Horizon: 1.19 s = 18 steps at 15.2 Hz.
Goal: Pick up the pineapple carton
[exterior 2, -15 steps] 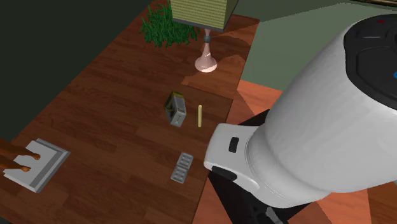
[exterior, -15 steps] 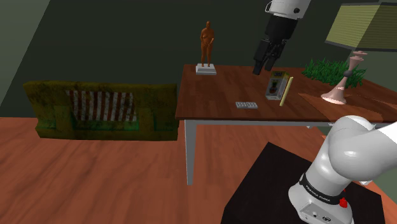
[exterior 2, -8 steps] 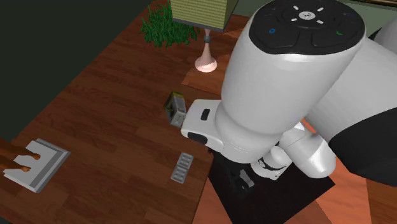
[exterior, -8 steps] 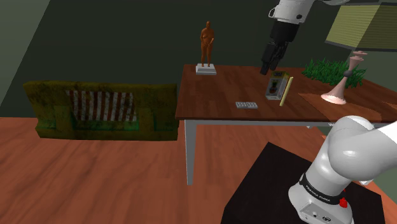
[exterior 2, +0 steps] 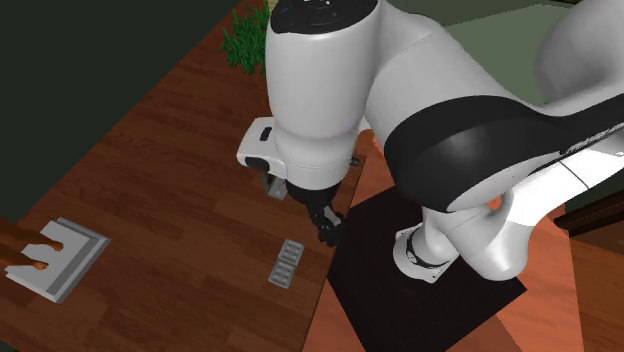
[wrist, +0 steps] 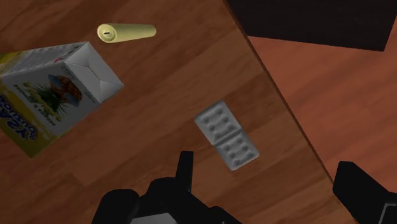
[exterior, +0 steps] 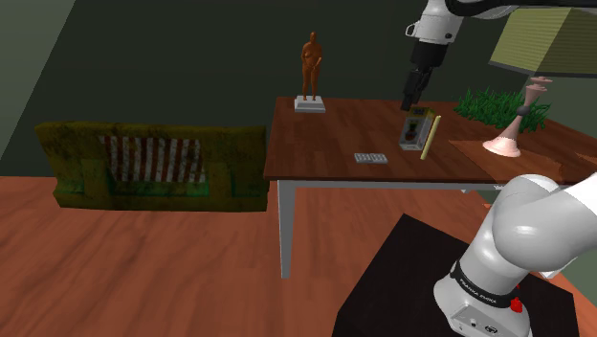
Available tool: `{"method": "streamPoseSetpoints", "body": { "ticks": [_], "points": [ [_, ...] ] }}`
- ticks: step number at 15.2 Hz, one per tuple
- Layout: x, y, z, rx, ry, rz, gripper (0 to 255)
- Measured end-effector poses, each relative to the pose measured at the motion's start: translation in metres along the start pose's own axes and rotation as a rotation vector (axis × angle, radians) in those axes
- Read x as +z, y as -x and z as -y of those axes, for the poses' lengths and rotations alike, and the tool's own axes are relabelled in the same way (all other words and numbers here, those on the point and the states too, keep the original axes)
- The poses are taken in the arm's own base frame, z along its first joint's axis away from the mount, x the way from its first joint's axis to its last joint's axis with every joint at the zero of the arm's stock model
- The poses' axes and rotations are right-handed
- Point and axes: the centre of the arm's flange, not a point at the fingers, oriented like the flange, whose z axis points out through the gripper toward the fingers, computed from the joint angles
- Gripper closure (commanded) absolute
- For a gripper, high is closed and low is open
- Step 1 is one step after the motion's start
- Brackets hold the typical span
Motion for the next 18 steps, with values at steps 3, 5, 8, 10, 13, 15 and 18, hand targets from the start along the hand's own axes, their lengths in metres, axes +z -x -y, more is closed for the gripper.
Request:
{"method": "streamPoseSetpoints", "body": {
  "ticks": [3,5,8,10,13,15,18],
  "points": [
    [0.007,-0.004,-0.039,-0.03,0.01,0.016,0],
    [0.008,-0.004,-0.062,-0.05,0.017,0.026,0],
    [0.015,-0.01,-0.099,-0.08,0.026,0.041,0],
    [0.019,-0.014,-0.123,-0.1,0.033,0.052,0],
    [0.024,-0.023,-0.157,-0.128,0.042,0.066,0],
    [0.031,-0.023,-0.162,-0.133,0.044,0.069,0],
    [0.047,-0.023,-0.164,-0.135,0.045,0.07,0]
  ]
}}
